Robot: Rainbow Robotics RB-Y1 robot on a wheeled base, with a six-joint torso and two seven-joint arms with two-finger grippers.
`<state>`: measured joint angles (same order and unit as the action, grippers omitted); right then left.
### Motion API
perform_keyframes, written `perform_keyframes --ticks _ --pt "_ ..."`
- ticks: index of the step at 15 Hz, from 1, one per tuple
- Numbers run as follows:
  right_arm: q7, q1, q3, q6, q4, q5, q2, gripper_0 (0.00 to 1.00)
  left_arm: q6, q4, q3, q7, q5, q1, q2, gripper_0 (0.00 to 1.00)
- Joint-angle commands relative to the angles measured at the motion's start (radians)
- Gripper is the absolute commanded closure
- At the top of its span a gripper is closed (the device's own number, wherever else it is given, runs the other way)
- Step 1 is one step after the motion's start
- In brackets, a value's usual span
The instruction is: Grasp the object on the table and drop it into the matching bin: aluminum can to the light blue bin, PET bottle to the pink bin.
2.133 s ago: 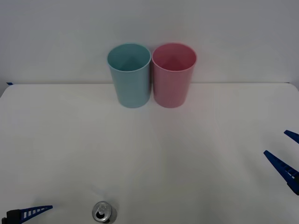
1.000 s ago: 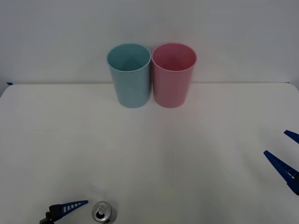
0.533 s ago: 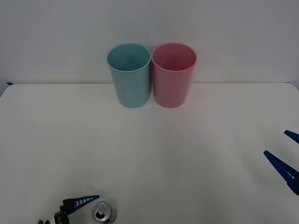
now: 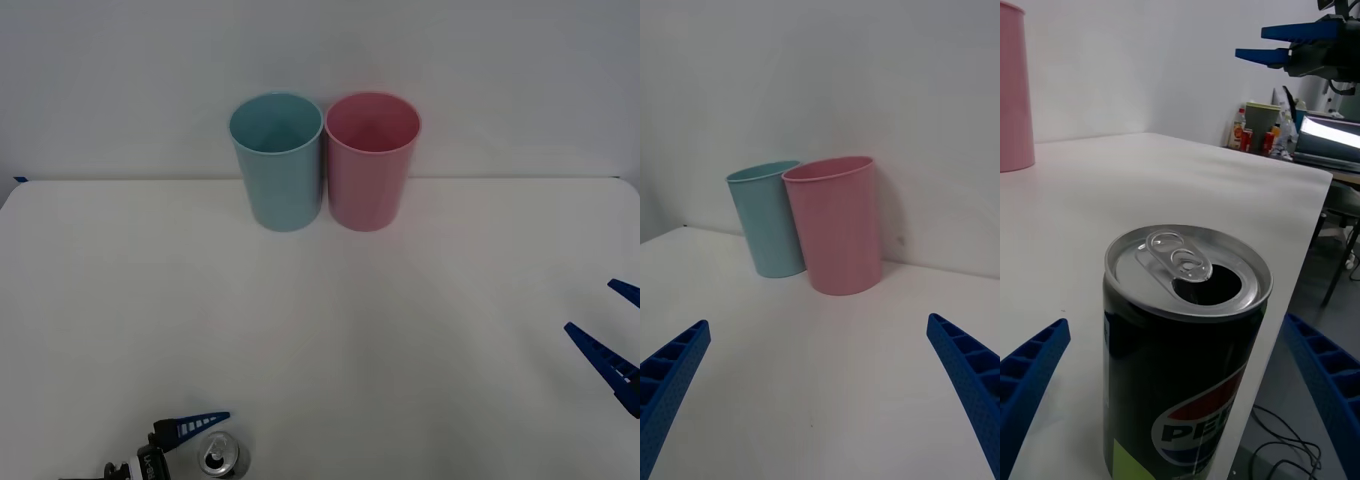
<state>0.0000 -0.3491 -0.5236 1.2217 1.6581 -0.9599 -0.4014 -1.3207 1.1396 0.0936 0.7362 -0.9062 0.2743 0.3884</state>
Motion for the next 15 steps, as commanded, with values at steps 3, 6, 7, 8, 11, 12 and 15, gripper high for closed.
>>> perform_keyframes --ticks 3,6,7,8,11,12,15 --pt "0.000 0.000 0.000 0.000 0.000 0.000 0.000 0.00 0.000 0.002 0.000 0.014 -0.002 -0.001 0.000 1.00" --pt "0.000 0.000 0.000 0.000 0.000 0.000 0.000 0.00 0.000 0.000 0.000 0.020 -0.002 -0.001 0.000 1.00" --pt "0.000 0.000 0.000 0.000 0.000 0.000 0.000 0.00 0.000 0.000 0.000 0.022 -0.002 -0.001 0.000 1.00" --pt "0.000 0.000 0.000 0.000 0.000 0.000 0.000 0.00 0.000 0.000 0.000 0.020 0.000 -0.001 0.001 1.00" --pt "0.000 0.000 0.000 0.000 0.000 0.000 0.000 0.00 -0.003 0.003 -0.002 0.020 0.013 -0.001 0.017 1.00" --pt "0.000 0.000 0.000 0.000 0.000 0.000 0.000 0.00 -0.006 0.003 -0.003 0.018 0.023 -0.001 0.026 1.00" --pt "0.000 0.000 0.000 0.000 0.000 0.000 0.000 0.00 -0.014 0.031 -0.002 0.005 0.056 0.017 0.066 1.00"
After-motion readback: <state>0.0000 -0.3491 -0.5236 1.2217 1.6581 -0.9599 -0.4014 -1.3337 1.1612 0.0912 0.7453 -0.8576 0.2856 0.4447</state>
